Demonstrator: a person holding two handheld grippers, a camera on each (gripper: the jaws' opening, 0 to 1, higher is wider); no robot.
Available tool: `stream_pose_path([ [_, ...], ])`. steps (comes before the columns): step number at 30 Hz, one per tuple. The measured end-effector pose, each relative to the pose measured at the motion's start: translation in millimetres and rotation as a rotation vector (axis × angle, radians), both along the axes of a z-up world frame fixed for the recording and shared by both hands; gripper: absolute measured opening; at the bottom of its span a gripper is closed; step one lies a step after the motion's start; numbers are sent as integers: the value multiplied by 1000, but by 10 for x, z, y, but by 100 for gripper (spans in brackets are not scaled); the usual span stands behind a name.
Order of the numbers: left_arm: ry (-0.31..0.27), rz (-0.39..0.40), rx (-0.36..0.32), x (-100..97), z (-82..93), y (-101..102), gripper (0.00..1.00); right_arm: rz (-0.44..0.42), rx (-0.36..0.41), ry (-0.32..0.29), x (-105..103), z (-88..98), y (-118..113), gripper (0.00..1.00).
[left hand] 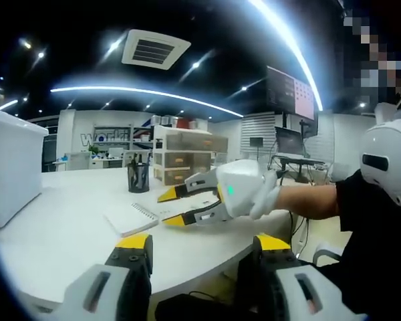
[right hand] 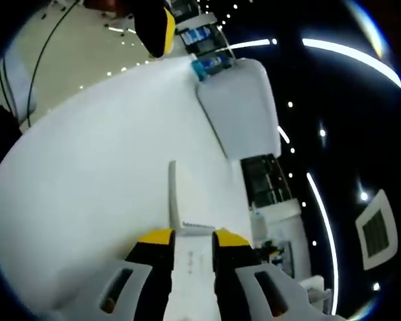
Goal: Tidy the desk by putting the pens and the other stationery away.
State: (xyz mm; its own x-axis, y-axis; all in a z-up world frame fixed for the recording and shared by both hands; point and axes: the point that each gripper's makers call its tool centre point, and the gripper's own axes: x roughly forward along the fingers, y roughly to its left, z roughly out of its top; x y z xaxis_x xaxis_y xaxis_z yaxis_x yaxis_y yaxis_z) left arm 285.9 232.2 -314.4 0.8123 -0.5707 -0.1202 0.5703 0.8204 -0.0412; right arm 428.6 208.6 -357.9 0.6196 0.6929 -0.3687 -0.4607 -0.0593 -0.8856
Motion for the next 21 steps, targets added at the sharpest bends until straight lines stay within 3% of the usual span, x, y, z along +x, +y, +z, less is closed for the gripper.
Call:
stream_pose_path([
  [21, 5, 6, -6, 13, -25, 17, 60, -36, -58, -50, 168, -87, -53, 16],
])
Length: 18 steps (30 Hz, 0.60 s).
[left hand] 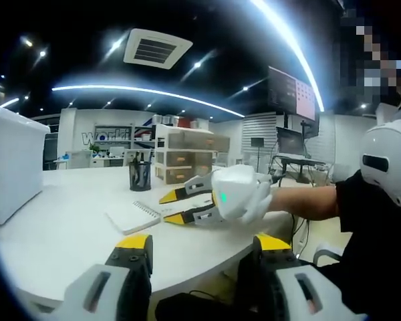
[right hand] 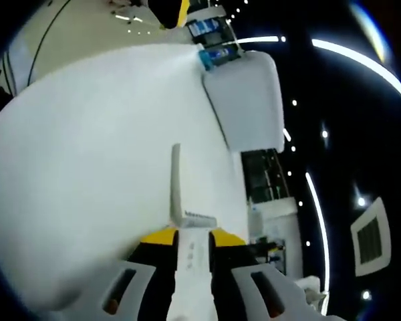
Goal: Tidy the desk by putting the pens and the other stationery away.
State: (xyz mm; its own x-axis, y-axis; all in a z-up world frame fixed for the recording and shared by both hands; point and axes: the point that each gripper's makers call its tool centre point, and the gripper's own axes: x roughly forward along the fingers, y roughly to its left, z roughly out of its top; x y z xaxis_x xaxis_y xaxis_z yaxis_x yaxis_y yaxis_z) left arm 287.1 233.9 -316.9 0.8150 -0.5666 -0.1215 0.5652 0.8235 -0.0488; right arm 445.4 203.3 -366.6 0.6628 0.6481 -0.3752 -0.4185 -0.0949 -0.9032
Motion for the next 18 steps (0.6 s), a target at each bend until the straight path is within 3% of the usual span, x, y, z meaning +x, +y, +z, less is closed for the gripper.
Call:
stream_pose_path([
  [11, 0, -2, 1, 5, 5, -5, 60, 4, -42, -72, 61, -34, 18, 11],
  [18, 1, -1, -1, 6, 5, 3, 60, -5, -81, -110, 115, -87, -15, 3],
])
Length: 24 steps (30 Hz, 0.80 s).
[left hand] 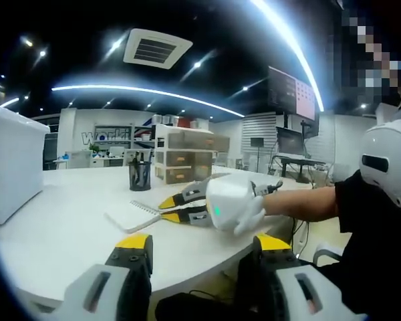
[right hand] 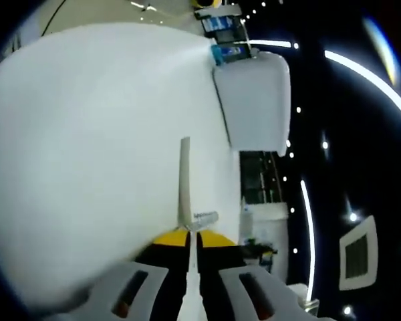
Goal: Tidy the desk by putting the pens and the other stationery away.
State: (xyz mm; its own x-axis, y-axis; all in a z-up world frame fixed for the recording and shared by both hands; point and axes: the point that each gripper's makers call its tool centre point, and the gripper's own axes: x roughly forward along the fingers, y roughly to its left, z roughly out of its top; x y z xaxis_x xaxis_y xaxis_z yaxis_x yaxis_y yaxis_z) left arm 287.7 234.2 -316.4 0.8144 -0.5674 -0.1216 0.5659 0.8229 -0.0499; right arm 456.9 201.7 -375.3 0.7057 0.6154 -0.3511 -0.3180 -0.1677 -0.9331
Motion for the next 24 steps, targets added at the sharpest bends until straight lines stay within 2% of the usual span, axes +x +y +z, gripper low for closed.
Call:
stream_pose_path([
  [6, 0, 0, 0, -2, 1, 9, 60, -17, 19, -17, 39, 48, -21, 0],
  [7, 1, 0, 0, -2, 1, 10, 60, -21, 51, 3, 34, 71, -17, 0],
  [10, -1, -1, -1, -1, 7, 13, 60, -14, 64, -19, 39, 145, -14, 0],
  [16, -1, -3, 0, -1, 12, 7, 60, 1, 128, -33, 19, 344, -15, 0],
  [18, -2, -4, 0, -3, 15, 0, 60, 13, 139, -63, -4, 417, -18, 0],
  [24, -7, -9, 3, -12, 43, -32, 60, 39, 193, -91, -84, 644, -42, 0],
])
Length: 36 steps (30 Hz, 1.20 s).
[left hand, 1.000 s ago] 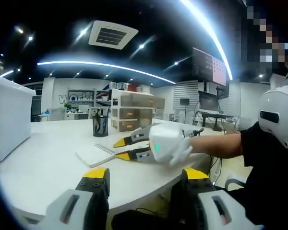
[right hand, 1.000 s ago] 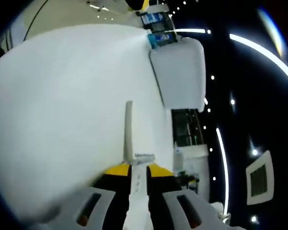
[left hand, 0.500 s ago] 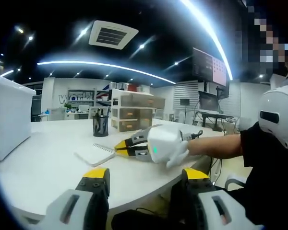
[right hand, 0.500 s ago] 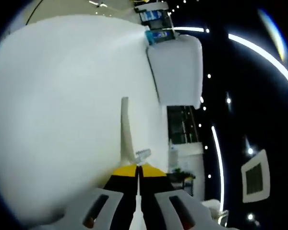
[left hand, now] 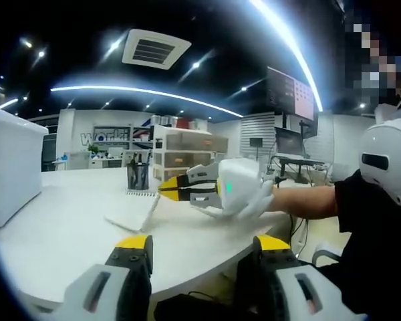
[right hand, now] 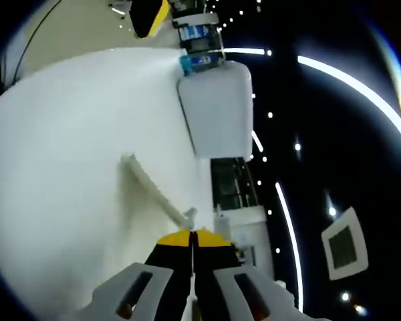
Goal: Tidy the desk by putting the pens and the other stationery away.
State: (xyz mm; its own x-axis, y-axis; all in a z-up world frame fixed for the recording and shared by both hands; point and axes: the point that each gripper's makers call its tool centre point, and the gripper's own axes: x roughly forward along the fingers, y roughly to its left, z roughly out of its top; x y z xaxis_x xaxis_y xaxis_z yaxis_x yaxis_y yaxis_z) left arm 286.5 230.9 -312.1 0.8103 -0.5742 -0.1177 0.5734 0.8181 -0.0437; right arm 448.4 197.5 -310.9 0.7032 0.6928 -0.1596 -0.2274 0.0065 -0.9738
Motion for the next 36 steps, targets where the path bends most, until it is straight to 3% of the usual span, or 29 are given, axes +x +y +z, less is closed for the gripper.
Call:
stream_pose_path([
  [14, -13, -27, 17, -44, 73, -177, 60, 11, 43, -95, -146, 361, -254, 0],
  [27, -18, -68, 10, -40, 126, -330, 60, 3, 89, -175, -299, 656, -657, 0],
  [32, -3, -86, -40, 53, 133, -277, 60, -1, 112, -194, -356, 775, -801, 0],
  [36, 9, -158, -168, 78, 226, -296, 61, 3, 125, -208, -422, 859, -918, 0],
])
